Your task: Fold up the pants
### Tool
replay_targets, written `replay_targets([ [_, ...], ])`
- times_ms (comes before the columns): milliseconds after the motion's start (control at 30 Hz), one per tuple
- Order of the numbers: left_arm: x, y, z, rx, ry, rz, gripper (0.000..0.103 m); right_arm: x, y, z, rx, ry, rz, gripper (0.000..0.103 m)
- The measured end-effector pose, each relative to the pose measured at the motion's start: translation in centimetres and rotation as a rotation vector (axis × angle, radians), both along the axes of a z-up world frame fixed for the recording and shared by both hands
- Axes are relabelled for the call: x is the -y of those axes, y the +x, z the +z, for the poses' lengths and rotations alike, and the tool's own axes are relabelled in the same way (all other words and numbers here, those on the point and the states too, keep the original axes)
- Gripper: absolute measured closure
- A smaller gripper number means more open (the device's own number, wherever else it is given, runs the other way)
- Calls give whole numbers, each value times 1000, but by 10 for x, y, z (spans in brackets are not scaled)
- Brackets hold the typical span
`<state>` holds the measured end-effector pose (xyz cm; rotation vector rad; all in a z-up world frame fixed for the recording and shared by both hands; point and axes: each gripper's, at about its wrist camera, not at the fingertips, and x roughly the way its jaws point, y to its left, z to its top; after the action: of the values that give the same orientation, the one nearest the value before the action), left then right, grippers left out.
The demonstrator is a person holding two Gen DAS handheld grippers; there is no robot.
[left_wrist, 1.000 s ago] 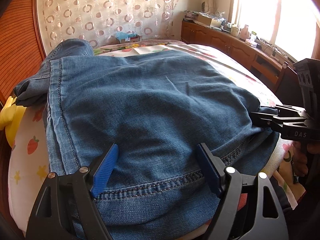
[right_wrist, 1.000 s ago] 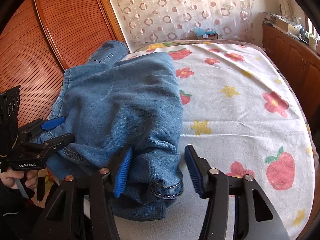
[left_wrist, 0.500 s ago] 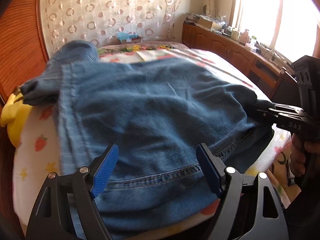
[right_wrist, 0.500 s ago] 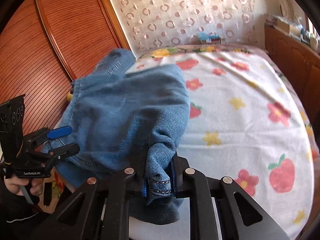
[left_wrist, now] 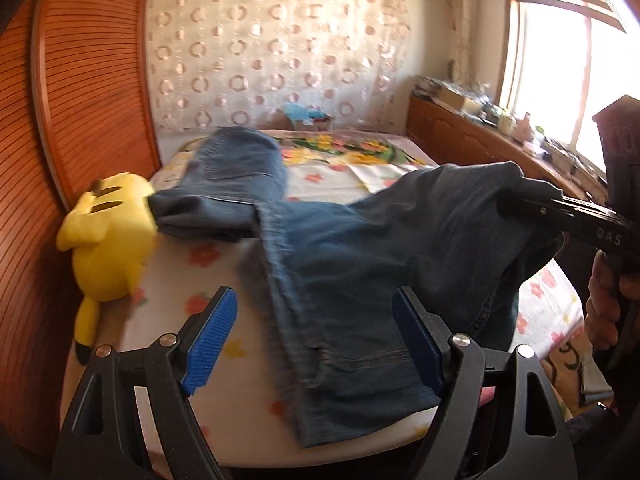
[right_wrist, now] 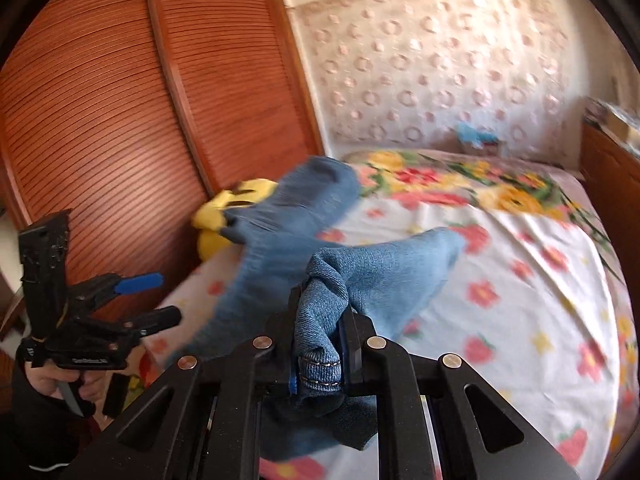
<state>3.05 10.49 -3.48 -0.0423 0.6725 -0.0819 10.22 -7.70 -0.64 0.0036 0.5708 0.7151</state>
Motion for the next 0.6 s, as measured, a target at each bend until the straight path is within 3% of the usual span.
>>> replay_targets([
  [267, -53, -20, 2, 12, -13, 124, 22, -82, -11, -3, 9, -16, 186, 89],
  [600, -92, -32, -5, 4, -22, 226, 22, -147, -15, -77, -203, -144, 421, 89],
])
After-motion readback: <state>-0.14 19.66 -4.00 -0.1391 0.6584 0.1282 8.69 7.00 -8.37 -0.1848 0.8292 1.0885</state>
